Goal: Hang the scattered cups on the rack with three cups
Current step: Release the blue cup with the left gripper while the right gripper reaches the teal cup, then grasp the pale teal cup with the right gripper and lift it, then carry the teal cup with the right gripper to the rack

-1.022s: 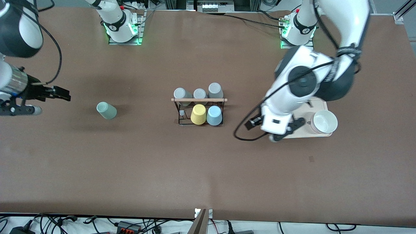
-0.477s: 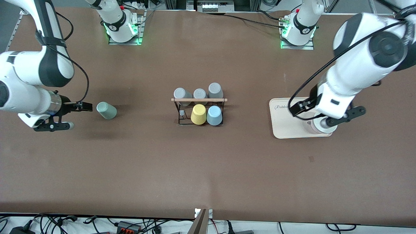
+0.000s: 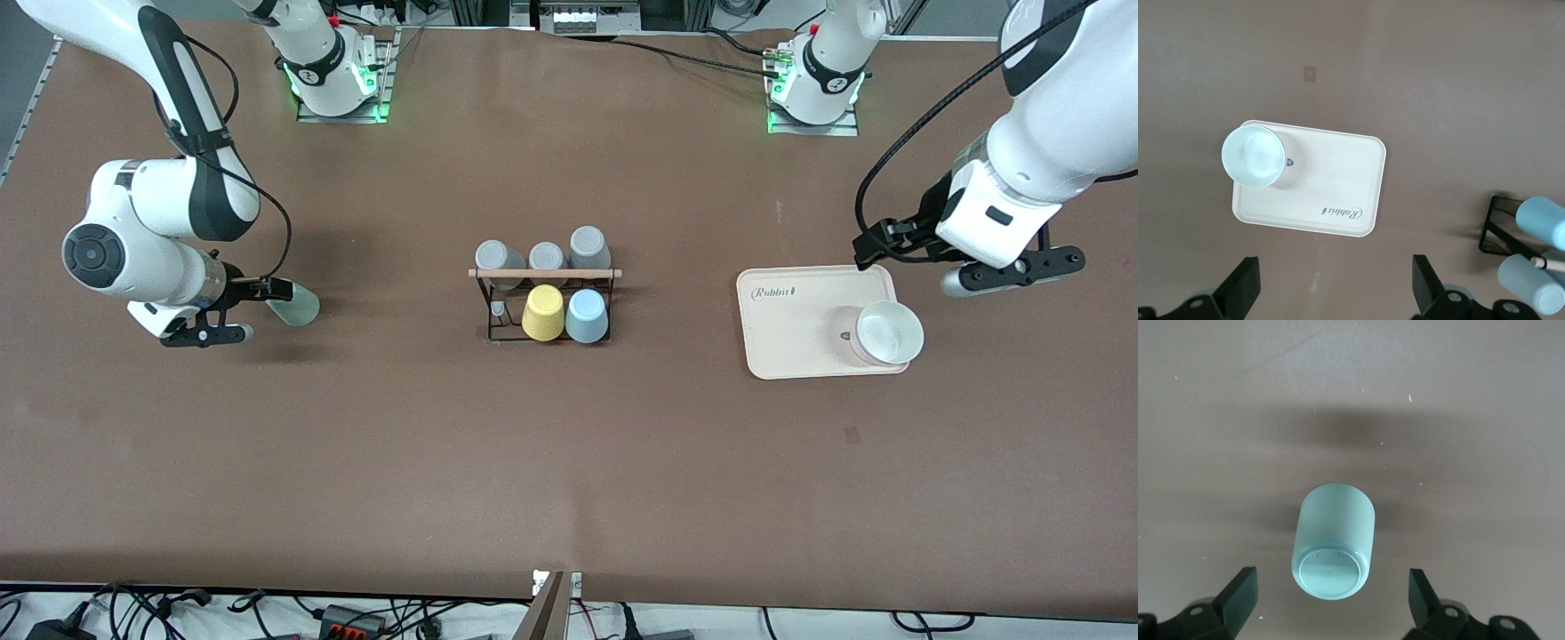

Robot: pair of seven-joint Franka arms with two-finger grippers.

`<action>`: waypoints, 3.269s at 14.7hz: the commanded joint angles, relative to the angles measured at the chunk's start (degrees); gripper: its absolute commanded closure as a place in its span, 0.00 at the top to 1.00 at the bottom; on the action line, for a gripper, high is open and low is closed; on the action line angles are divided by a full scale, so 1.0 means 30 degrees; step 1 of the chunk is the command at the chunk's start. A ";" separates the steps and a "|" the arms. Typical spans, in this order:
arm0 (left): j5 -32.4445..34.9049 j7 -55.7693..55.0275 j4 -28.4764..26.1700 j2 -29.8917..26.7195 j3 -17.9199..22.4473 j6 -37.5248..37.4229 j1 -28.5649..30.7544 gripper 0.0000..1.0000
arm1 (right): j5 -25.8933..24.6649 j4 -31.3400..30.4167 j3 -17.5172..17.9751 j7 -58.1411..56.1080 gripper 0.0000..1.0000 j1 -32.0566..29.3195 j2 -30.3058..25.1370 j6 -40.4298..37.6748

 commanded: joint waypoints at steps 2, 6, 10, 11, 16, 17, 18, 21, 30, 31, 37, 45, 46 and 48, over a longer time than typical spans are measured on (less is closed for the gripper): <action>-0.0259 0.2762 -0.0539 -0.1035 -0.0168 -0.0377 0.1206 1.00 | -0.0043 -0.0362 0.0004 0.0154 1.00 0.0049 0.0554 0.0762; -0.0289 0.5635 -0.0567 -0.1620 0.0939 -0.1110 0.1476 1.00 | 0.0045 -0.0391 0.0004 0.0300 1.00 -0.0009 0.1170 0.0791; -0.0259 0.6928 -0.0655 -0.2324 0.3720 -0.1607 -0.0219 1.00 | 0.0075 -0.0479 0.0033 0.0359 1.00 0.0020 0.1318 0.0820; -0.0288 0.7133 -0.0656 -0.2470 0.4135 -0.1608 -0.0428 1.00 | 0.0075 -0.0508 0.0033 0.0330 1.00 0.0020 0.1405 0.0849; -0.0259 0.7574 -0.0627 -0.2881 0.4900 -0.1784 -0.0372 1.00 | 0.0104 -0.0509 0.0033 0.0359 1.00 0.0020 0.1756 0.0850; -0.0259 0.7575 -0.0597 -0.2881 0.4900 -0.1755 -0.0342 1.00 | 0.0075 -0.0509 0.0033 0.0359 1.00 0.0020 0.1787 0.0850; -0.0259 0.7575 -0.0597 -0.2881 0.4871 -0.1755 -0.0342 1.00 | 0.0075 -0.0509 0.0033 0.0330 1.00 0.0020 0.1787 0.0821; -0.0259 0.8040 -0.0597 -0.2881 0.4900 -0.1842 -0.0313 1.00 | 0.0075 -0.0509 0.0033 0.0330 0.71 0.0049 0.1787 0.0674; -0.0289 0.7252 0.0134 -0.2910 0.4608 -0.2893 -0.0225 1.00 | 0.0133 0.5162 0.2196 0.0561 0.19 0.0108 0.1523 -0.4997; -0.0289 0.7252 0.0367 -0.2911 0.4520 -0.3274 -0.0225 1.00 | 0.0452 0.6248 0.2694 0.0970 0.19 0.0137 0.1581 -0.5996; -0.0875 0.7369 0.1101 -0.2706 0.4607 -0.3308 -0.0254 1.00 | 0.1598 1.0414 0.3197 0.6529 0.19 0.3734 0.2168 -0.8112; -0.0611 0.7487 0.1161 -0.2442 0.4578 -0.3190 -0.0254 1.00 | 0.1539 1.4517 0.3197 1.3803 0.19 0.7343 0.4537 -0.7793; -0.0611 0.7429 0.1161 -0.2442 0.4578 -0.3219 -0.0283 1.00 | 0.1568 1.5014 0.3197 1.4038 0.19 0.7518 0.4889 -0.7793; -0.0611 0.7282 0.1161 -0.2471 0.4578 -0.3190 -0.0342 1.00 | 0.1598 1.5340 0.3197 1.4333 0.19 0.7754 0.5330 -0.7793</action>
